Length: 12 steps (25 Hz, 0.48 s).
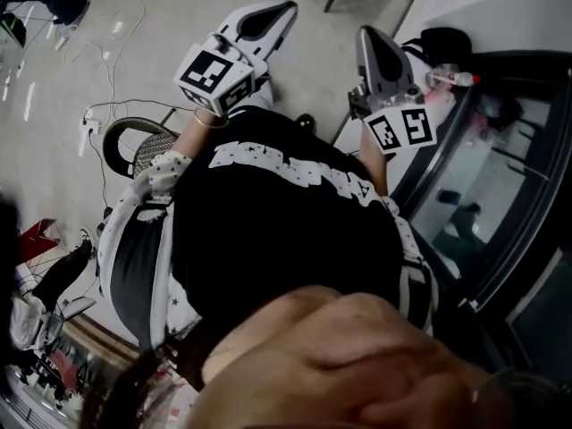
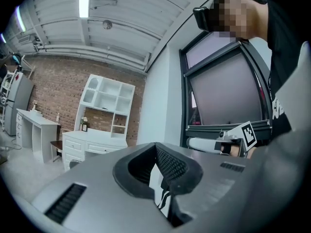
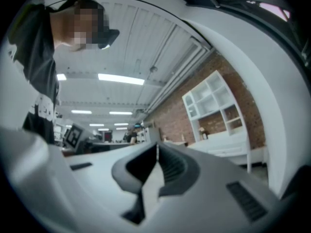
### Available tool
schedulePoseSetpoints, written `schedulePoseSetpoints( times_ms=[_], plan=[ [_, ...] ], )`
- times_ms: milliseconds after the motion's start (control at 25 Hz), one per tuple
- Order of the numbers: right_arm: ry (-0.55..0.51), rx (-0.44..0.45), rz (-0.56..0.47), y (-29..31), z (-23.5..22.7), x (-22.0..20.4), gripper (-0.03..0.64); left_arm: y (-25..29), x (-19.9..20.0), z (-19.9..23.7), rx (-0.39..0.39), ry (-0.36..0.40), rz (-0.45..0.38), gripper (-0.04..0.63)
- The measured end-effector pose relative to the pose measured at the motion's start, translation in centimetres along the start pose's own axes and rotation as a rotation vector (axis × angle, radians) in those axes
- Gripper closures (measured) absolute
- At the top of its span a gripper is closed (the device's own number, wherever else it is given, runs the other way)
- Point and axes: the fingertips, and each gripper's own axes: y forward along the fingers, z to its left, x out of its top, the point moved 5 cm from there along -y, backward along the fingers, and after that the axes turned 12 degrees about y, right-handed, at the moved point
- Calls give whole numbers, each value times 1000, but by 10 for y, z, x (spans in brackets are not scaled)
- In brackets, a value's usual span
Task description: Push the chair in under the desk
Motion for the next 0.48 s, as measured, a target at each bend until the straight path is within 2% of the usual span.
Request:
schedulePoseSetpoints(
  times_ms=[480],
  plan=[
    [-20,2,45,47,-11,1,584,9,-11,45,20,-19,11,561]
  ],
)
